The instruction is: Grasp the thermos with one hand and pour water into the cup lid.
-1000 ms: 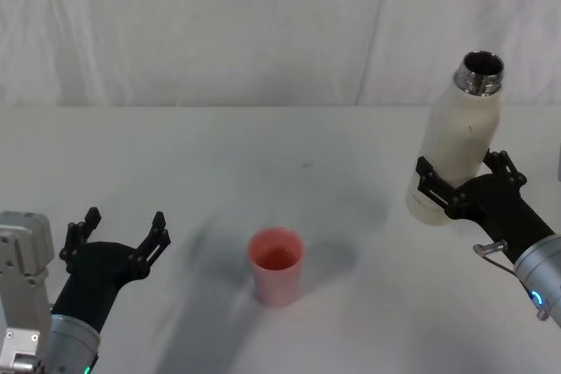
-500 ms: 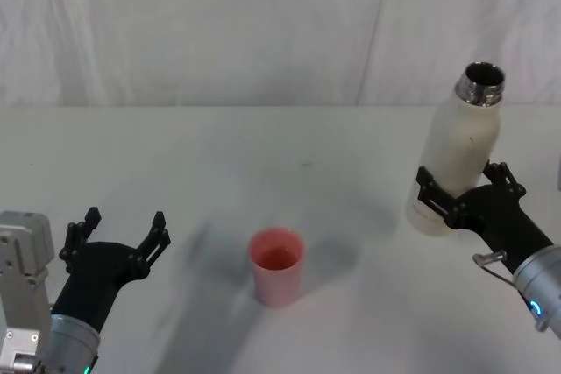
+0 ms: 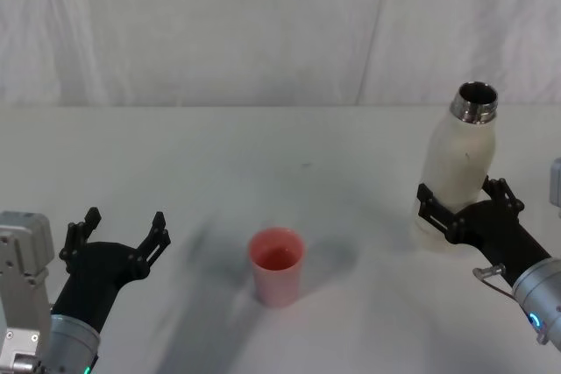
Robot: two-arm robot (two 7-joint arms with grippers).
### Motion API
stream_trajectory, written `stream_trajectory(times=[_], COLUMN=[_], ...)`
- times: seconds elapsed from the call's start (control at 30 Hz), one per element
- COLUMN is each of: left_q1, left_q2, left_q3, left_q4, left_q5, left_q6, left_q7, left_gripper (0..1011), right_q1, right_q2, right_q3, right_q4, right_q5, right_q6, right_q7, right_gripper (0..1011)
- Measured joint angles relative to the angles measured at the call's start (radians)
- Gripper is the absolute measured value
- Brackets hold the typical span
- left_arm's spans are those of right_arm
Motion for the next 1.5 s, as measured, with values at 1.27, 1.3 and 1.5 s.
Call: stream_trajectory(times=[1.27,1.3,1.5], left_q1=[0.000,0.000,0.000], left_q2=[0.000,0.000,0.000], left_q3=[0.000,0.000,0.000], left_q4=[0.000,0.000,0.000], left_q5=[0.000,0.000,0.000], left_q6=[0.000,0.000,0.000], left_q7=[0.000,0.000,0.000], left_gripper=[1001,1001,1001], right_q1=[0.070,0.071,0.079], right_q2=[-0.055,-0.055,-0.061], right_q3=[-0.010,-0.011,-0.012], right_q4=[0.117,0.119,0.129], right_q5=[-0.053,-0.054,-0.056], right_q6=[-0.012,-0.012,-0.013], right_q7=[-0.023,-0.023,-0.021], right_gripper=[956,956,956])
